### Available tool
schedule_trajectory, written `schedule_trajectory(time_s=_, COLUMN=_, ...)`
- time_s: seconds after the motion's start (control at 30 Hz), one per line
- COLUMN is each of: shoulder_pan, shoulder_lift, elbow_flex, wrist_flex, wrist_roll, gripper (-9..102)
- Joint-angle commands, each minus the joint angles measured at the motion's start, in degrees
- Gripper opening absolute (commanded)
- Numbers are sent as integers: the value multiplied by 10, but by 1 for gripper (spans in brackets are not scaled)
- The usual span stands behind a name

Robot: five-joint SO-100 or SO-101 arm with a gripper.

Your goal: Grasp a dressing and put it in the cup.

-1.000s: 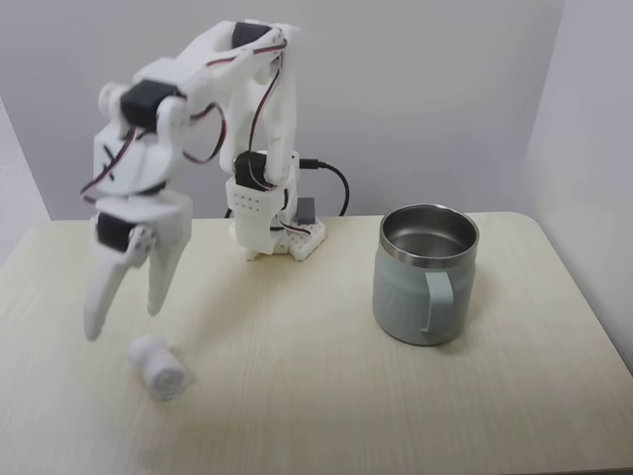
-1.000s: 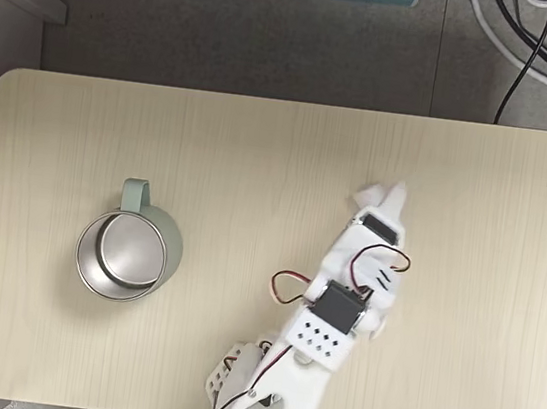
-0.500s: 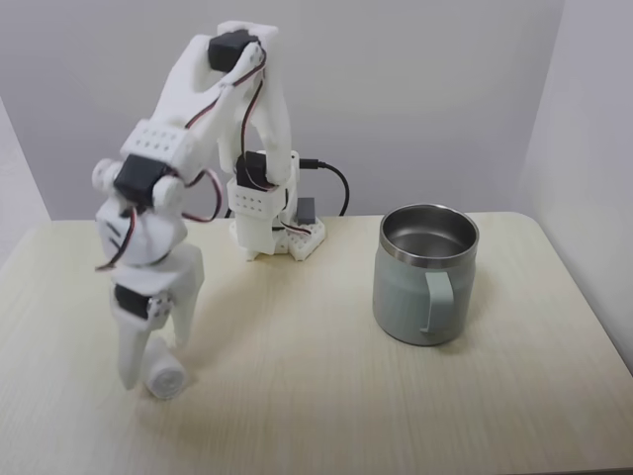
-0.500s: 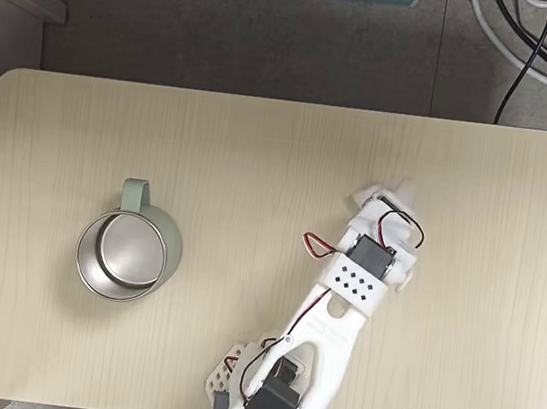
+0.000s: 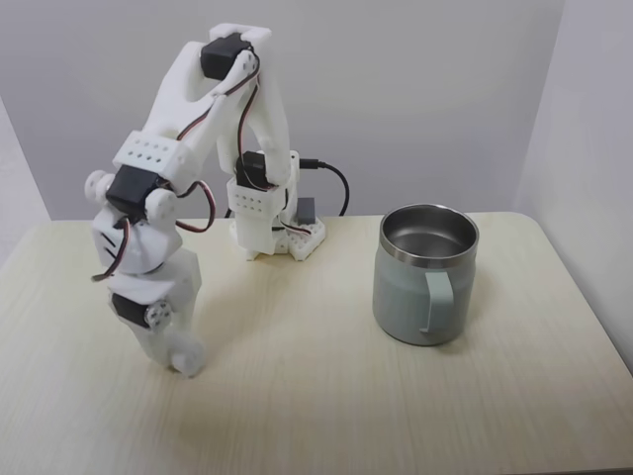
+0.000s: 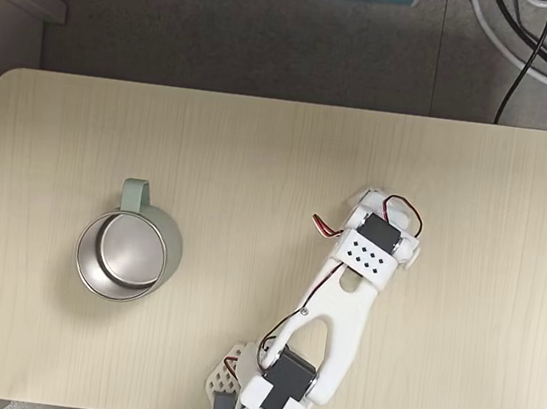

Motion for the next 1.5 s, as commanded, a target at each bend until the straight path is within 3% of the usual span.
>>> schedule_trajectory(time_s=0.0, shoulder_pan=-4, shoulder_lift=-71, elbow_flex=9, wrist_flex=18, wrist_roll=12, gripper=0)
schedule_trajectory(time_s=0.47, shoulder_pan=-165, shoulder_lift=-270, elbow_flex=208, wrist_flex=218, wrist_roll=76, gripper=0)
schedule_trajectory(time_s=0.73, shoulder_pan=-365, shoulder_lift=-301, elbow_flex=272, wrist_flex=234, wrist_roll=18, gripper=0)
schedule_trajectory(time_s=1.1, shoulder_pan=-650, shoulder_lift=-330, elbow_flex=247, wrist_flex=248, wrist_roll=-67, gripper=0)
schedule_trajectory(time_s=1.47, shoulder_pan=-752, shoulder_lift=-339, elbow_flex=173, wrist_flex=271, wrist_roll=-132, gripper=0)
